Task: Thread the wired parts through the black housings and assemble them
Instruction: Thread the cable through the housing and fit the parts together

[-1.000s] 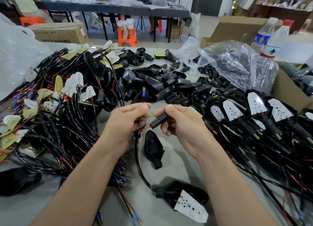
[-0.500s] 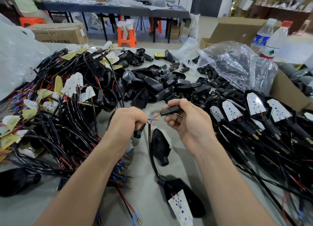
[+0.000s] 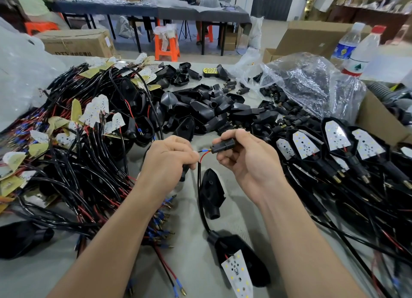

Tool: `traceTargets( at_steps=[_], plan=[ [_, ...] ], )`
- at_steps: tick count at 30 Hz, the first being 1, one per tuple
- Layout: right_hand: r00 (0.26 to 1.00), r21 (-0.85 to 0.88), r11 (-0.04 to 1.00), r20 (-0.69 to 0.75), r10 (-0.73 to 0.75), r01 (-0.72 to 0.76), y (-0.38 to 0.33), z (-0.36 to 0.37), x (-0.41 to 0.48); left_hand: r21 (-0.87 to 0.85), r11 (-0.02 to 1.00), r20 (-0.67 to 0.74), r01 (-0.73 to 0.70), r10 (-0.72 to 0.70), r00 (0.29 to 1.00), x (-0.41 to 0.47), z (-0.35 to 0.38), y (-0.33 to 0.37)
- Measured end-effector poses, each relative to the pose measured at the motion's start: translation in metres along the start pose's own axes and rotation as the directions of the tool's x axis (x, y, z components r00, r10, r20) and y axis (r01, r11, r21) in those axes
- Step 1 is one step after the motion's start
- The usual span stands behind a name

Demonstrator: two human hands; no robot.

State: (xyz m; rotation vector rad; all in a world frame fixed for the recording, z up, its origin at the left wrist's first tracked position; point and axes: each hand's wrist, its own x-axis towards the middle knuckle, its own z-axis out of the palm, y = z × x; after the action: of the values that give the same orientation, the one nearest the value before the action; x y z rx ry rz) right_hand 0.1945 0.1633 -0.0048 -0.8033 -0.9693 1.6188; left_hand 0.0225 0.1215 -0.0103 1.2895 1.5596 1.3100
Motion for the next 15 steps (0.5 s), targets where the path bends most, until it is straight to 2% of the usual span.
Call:
traceTargets(
  at_steps=[5,10,15],
  plan=[
    [1.0,-0.071,0.997,0.015,-0.012,0.013,0.0,0.002,-0.001,0.089,0.996,0.123,-0.025,0.014,0.992,-0.007,0.002,0.006],
    [0.999,-0.19,0.982,-0.03,-0.024,0.018,-0.003,0.0,-0.001,0.134,0.989,0.028,-0.069,0.066,0.997,-0.008,0.004,0.004],
    [0.999,-0.204,0.978,0.007,0.035,-0.033,0.003,0.009,-0.004,0.275,0.95,0.039,-0.149,0.144,0.989,-0.012,0.009,0.003]
  ],
)
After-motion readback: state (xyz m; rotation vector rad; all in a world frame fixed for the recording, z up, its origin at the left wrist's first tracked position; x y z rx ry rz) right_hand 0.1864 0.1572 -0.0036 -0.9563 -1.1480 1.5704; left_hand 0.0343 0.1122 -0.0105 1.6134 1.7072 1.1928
